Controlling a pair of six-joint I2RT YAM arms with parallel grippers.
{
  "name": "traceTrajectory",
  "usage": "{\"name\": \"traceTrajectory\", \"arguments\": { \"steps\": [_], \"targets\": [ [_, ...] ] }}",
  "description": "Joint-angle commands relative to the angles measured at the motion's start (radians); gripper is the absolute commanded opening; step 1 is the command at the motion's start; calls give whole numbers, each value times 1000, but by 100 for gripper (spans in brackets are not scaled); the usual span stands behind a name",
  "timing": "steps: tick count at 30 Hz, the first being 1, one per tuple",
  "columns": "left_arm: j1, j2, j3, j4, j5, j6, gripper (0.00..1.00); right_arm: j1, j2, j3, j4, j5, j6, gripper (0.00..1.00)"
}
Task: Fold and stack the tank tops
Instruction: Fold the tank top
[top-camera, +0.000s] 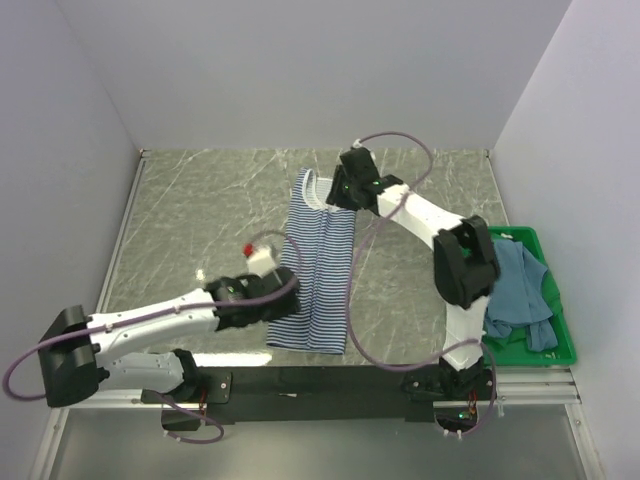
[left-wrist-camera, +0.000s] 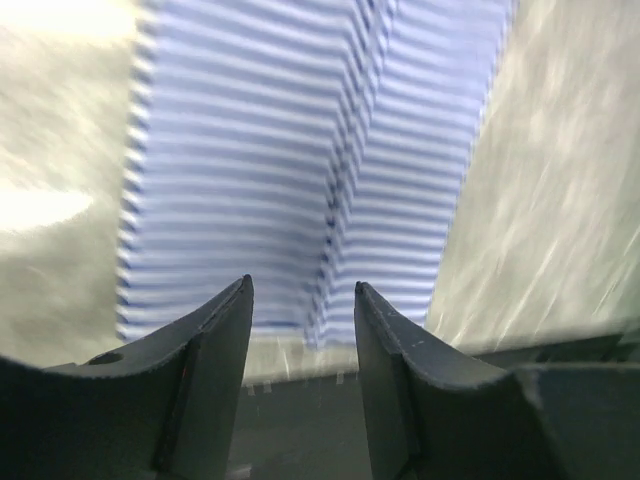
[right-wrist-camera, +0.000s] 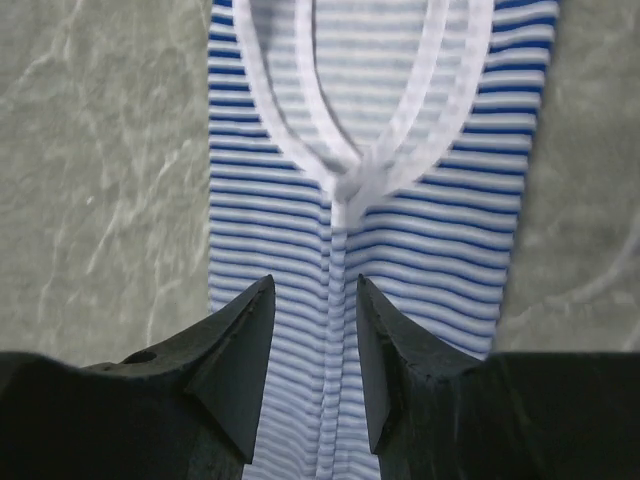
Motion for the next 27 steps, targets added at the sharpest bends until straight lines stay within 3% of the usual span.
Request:
{"name": "traceTrajectory", "arguments": {
  "steps": [1,3,6,11,16,27],
  "targets": [
    [175,-80,-27,-10,43,61,51,2,-240,-198,63,-16,43,45],
    [293,-110,-63,34,166,118,52,8,-323,-317,107,-40,71,44],
    [360,-118,-121,92,258,159,54,43,-483,-534,132,-63,103,44],
    [381,-95,-207,170,431,207,57,177,-725,-841,109,-45,186,44],
    [381,-129,-287,173,469,169,57,302,-931,-1097,132,-57,321,46],
    [381,-190,-384,169,504,126,56,497,-942,-1242,241,-103,554,49]
  ]
}}
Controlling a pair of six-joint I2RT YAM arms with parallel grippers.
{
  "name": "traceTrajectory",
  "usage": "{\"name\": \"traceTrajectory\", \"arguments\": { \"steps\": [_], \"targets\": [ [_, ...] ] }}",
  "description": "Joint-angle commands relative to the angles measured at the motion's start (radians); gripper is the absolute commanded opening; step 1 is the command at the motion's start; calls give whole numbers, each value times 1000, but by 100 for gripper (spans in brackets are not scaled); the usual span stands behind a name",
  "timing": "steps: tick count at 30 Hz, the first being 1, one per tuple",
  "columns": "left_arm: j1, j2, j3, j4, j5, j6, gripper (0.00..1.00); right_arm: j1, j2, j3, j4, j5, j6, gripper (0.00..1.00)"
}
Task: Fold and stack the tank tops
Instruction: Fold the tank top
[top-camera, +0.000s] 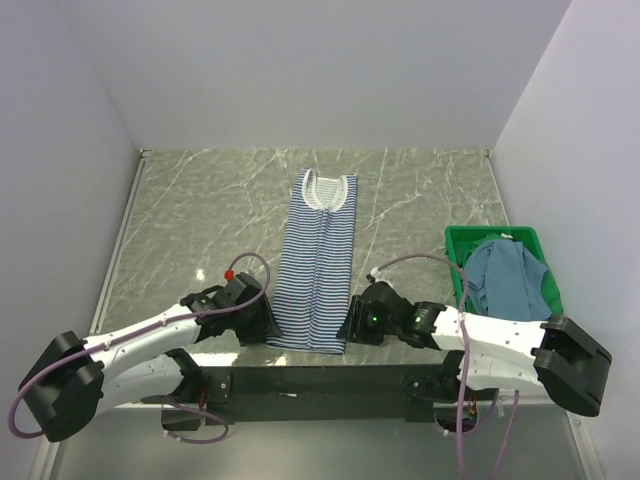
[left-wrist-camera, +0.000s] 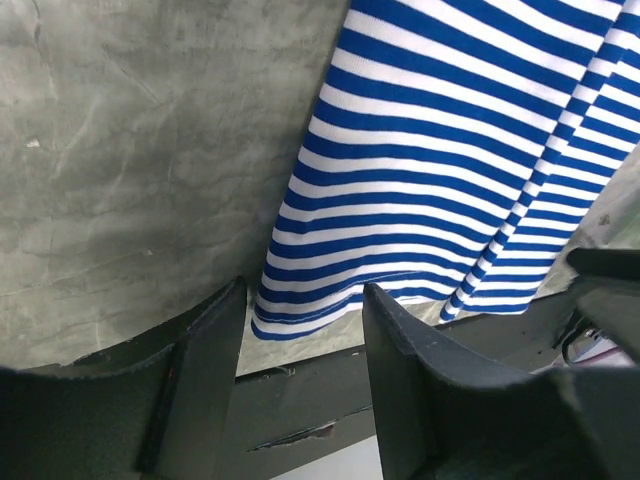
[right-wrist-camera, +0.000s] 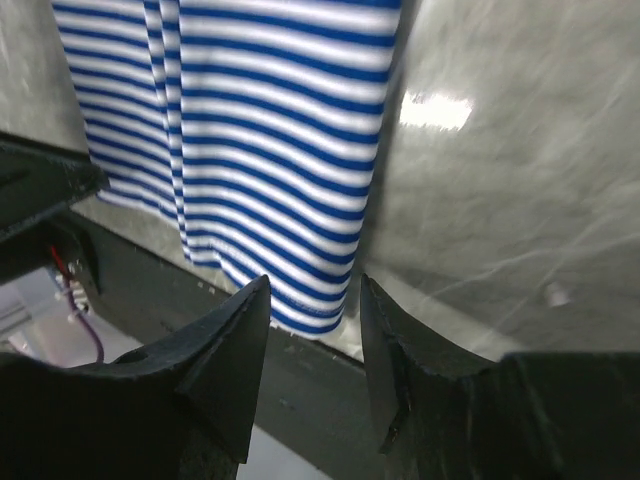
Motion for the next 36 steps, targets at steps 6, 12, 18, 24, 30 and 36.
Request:
{"name": "traceTrajectory", "arguments": {
  "steps": [6,12,18,24,30,36],
  "targets": [
    [3,15,-24,10,5,0,53,74,9,-39,33,4,147,48],
    [3,42,-39,8,-14,-2,47,102,23,-42,21,-2,170,48],
    [3,61,-36,-1,-20,-3,35,120,88,-28,50,-16,172,47],
    [1,72,-27,-10,-19,20,14,126,106,-19,18,14,161,32],
    [-75,55,-26,-17,-28,-14,1,149,89,48,-115,97,100,4],
    [-256,4,-16,-85,-71,-161,1,279,29,113,-270,186,130,0]
  ]
}}
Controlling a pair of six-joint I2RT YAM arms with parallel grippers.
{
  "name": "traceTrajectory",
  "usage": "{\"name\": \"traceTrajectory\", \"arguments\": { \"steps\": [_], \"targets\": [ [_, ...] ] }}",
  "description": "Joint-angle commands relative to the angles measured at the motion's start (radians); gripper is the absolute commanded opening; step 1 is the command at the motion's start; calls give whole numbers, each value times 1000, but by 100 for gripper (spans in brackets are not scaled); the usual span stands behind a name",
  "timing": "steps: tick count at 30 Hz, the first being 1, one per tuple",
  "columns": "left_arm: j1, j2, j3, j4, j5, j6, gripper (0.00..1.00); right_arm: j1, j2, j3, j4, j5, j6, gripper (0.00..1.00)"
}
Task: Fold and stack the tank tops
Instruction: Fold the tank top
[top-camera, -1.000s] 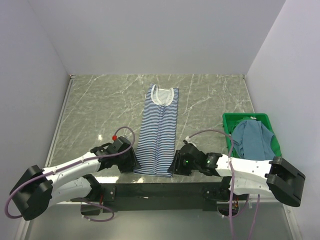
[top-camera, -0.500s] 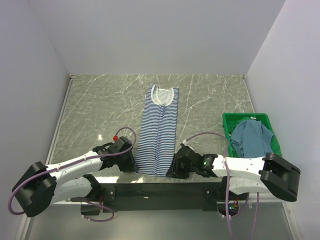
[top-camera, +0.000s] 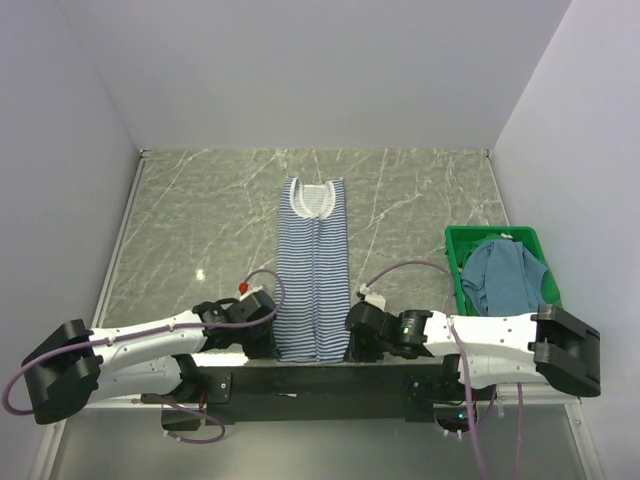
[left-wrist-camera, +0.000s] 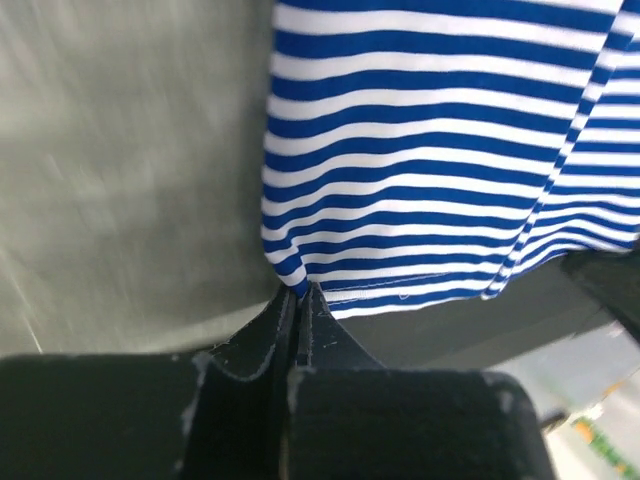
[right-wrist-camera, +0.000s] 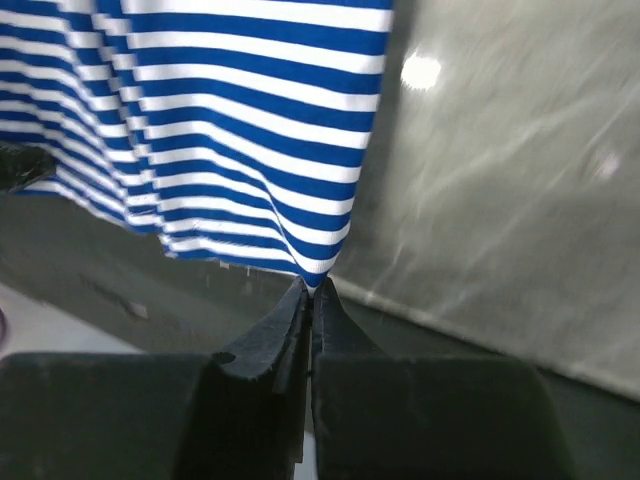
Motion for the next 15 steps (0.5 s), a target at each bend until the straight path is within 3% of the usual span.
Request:
{"name": "traceTrajectory", "arguments": {
  "steps": [1,9,15],
  "targets": [
    [-95,-44,-1,-108,-44,-103,1,84,-59,59,-125,110,26,0],
    [-130,-72,161,-211,-151,-128,1,112,-111,192,-242,207,8,0],
    [-5,-44,282,-235,-183,-39,1,43,-98,269,-271,245,-64,0]
  ]
}}
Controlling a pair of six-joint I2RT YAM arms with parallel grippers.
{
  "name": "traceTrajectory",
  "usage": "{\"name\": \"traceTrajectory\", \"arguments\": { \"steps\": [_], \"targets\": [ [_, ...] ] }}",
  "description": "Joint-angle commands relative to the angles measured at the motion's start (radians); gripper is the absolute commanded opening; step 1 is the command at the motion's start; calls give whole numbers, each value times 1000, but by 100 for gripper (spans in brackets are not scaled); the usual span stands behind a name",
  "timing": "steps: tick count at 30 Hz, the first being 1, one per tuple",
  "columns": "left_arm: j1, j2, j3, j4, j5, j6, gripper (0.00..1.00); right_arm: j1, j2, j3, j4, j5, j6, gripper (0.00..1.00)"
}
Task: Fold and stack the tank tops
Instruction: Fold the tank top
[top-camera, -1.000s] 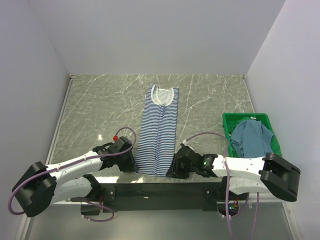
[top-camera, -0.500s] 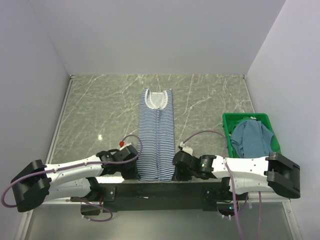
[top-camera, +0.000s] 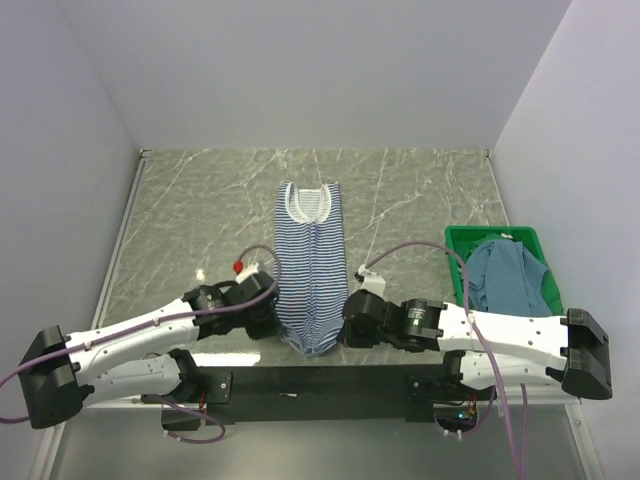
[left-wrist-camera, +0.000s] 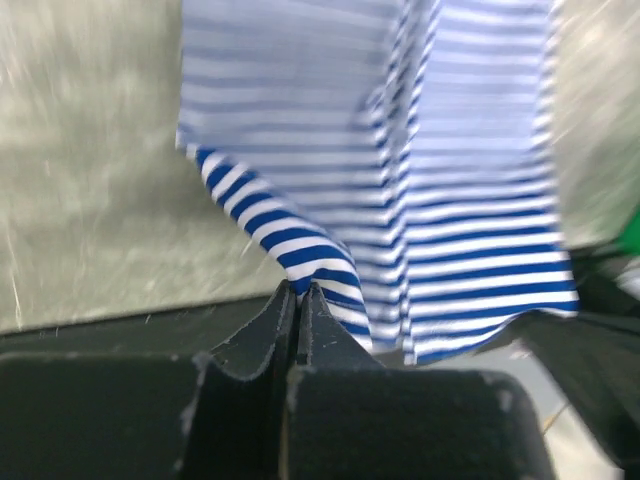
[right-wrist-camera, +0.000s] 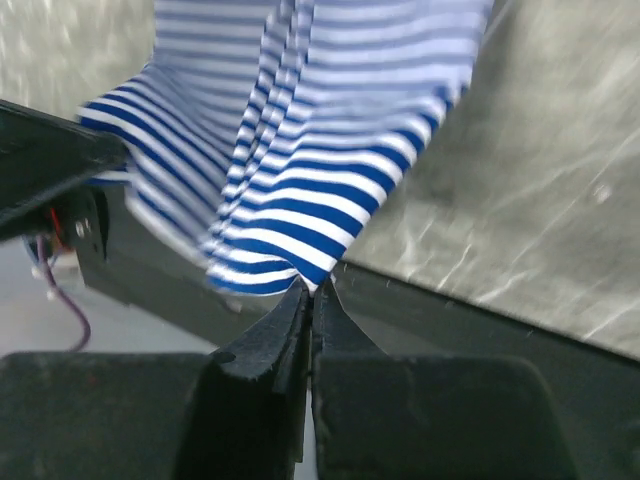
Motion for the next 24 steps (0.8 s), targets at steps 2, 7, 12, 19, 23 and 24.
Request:
{"name": "traceTrajectory", "arguments": {
  "steps": [2,7,12,19,23,24],
  "targets": [
    [114,11,103,-3,-49,89,1,-69,-10,65,-30,70,-82,0],
    [203,66,192,13,-66,175,1,-193,11,120,-2,63,-194,0],
    [312,129,279,53,-59,244,1,-302,60,204,30,55,-324,0],
    [471,340,364,189,-23,353,0,-506,233,359,146,-35,-466,0],
    [566,537,440,364,12,407,4,-621,425,459,220,-121,-521,3],
    [579,625,462,391,24,422,8,-635,462,483,233,-137,-535,9]
  ]
}}
